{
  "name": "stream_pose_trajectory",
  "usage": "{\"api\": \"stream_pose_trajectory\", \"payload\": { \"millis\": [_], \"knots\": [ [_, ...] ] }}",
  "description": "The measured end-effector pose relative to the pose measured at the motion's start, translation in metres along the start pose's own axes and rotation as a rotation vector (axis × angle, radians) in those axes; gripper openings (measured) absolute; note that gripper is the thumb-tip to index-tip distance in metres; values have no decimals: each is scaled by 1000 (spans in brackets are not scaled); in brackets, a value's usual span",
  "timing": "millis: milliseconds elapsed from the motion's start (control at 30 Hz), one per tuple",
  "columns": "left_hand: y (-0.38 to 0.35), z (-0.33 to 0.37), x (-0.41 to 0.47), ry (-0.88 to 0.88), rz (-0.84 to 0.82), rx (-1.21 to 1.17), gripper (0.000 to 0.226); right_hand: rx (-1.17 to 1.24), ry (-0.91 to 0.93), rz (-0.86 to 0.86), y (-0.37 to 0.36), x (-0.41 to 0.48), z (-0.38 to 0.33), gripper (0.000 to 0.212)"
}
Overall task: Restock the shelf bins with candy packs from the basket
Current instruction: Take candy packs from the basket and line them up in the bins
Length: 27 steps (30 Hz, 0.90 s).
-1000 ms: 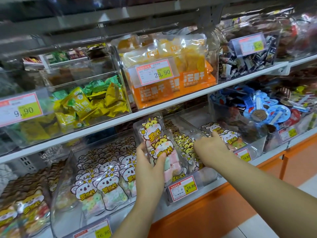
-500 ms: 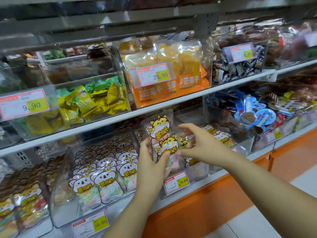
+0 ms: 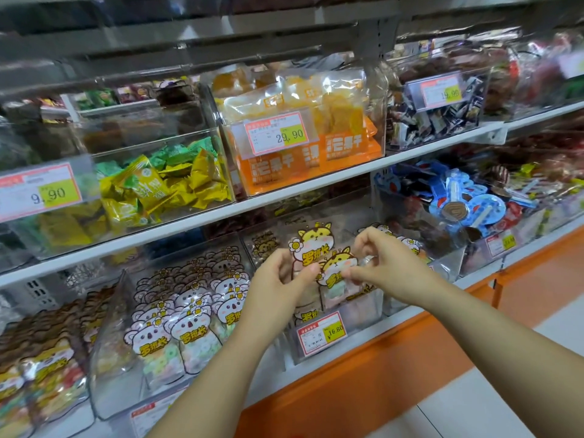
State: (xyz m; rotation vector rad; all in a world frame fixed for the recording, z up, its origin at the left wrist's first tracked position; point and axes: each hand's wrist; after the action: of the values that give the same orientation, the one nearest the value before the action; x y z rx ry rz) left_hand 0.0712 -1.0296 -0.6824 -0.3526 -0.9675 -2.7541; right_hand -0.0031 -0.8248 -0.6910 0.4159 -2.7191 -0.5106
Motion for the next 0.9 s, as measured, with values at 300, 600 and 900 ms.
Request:
{"api": "stream_pose_trajectory", "payload": {
  "millis": [300,600,900],
  "knots": [
    [7,-9,3,66,-99,316,34,-14,-41,171,21,7,19,35],
    [-19,-3,-2,46,-42,884,43,-35,-68,227,6,11,21,37],
    [8,6,17,-96,-42,736,68,-70,-36,172,-2,16,16,37]
  ]
}}
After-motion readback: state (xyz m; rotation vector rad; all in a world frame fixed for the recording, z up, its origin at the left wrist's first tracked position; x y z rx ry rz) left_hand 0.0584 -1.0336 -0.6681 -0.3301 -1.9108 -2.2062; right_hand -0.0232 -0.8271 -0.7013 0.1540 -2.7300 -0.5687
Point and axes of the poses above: each hand's wrist, its own x-axis towards the middle knuckle, its own y-axis out of the back of the hand, z = x × y, and after that the axes turned 10 degrees about x, right-handed
